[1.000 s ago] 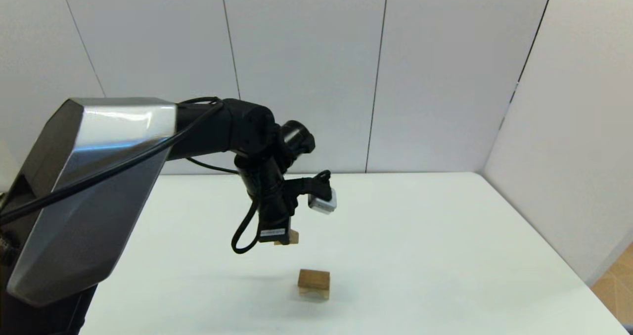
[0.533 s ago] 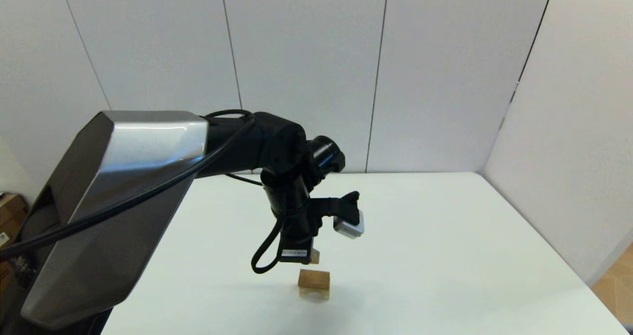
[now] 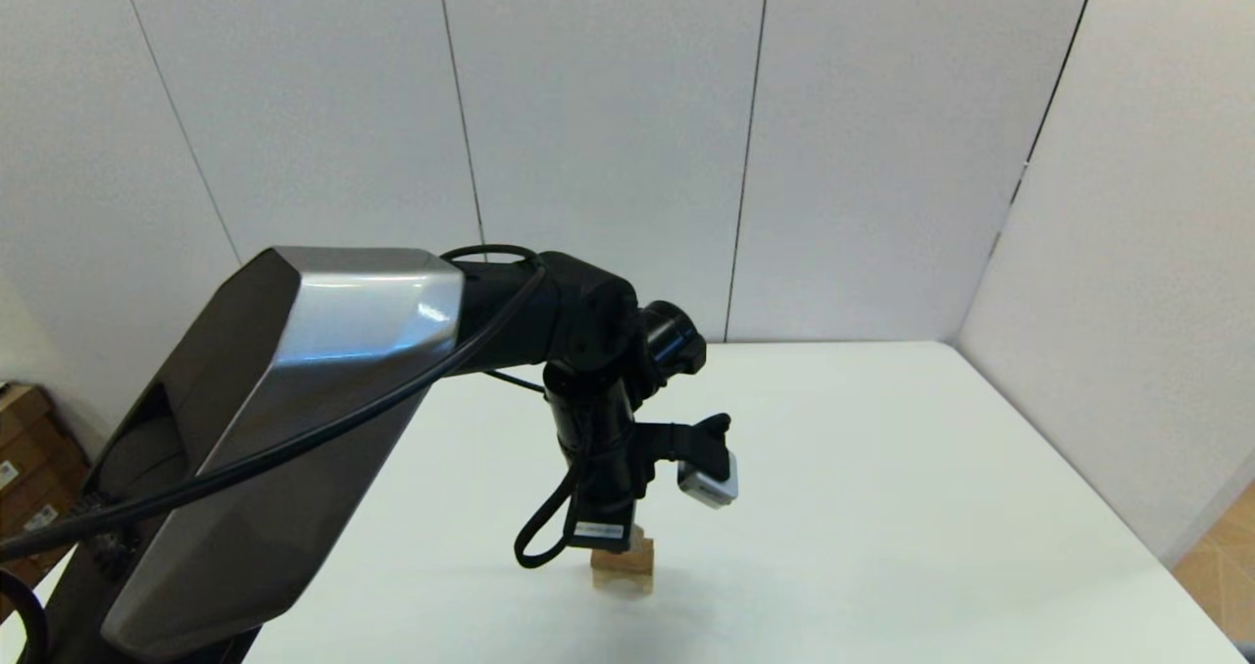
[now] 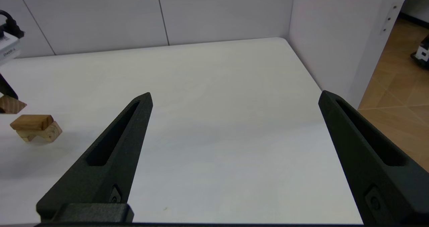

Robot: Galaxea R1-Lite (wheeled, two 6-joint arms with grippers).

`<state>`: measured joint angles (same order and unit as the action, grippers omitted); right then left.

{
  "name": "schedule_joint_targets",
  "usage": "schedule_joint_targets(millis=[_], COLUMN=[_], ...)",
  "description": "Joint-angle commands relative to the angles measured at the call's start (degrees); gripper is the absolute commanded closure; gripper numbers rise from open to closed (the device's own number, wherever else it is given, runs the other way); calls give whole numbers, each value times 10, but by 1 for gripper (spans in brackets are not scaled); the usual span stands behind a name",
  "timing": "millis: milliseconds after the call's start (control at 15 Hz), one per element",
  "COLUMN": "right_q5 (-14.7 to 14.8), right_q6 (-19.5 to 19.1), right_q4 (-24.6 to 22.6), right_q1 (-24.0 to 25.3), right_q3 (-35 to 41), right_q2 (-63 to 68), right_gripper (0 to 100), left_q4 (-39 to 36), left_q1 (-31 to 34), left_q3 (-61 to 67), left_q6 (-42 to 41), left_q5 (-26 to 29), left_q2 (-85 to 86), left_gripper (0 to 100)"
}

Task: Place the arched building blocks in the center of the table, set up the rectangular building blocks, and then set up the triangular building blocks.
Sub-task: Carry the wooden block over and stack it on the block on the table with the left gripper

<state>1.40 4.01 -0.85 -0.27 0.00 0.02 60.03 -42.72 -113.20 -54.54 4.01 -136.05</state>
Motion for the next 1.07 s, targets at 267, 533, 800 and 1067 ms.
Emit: schedule_joint_targets(millis=[267, 533, 800, 1067], right_q5=[0, 0, 0, 0], right_q6=[0, 0, 0, 0], right_q4=[0, 0, 0, 0], right_q1=[0, 0, 0, 0], right_q3=[0, 0, 0, 0], right_q2=[0, 0, 0, 0], right_gripper=[0, 0, 0, 0], left_q4=[1, -2, -18, -18], left_q1=[2, 2, 2, 2], left_q3=[0, -1, -1, 0], left_q6=[-3, -2, -1, -1], left_q5=[-1, -1, -2, -2], left_q2=[-22, -26, -28, -30], left_gripper=[100, 100, 100, 100])
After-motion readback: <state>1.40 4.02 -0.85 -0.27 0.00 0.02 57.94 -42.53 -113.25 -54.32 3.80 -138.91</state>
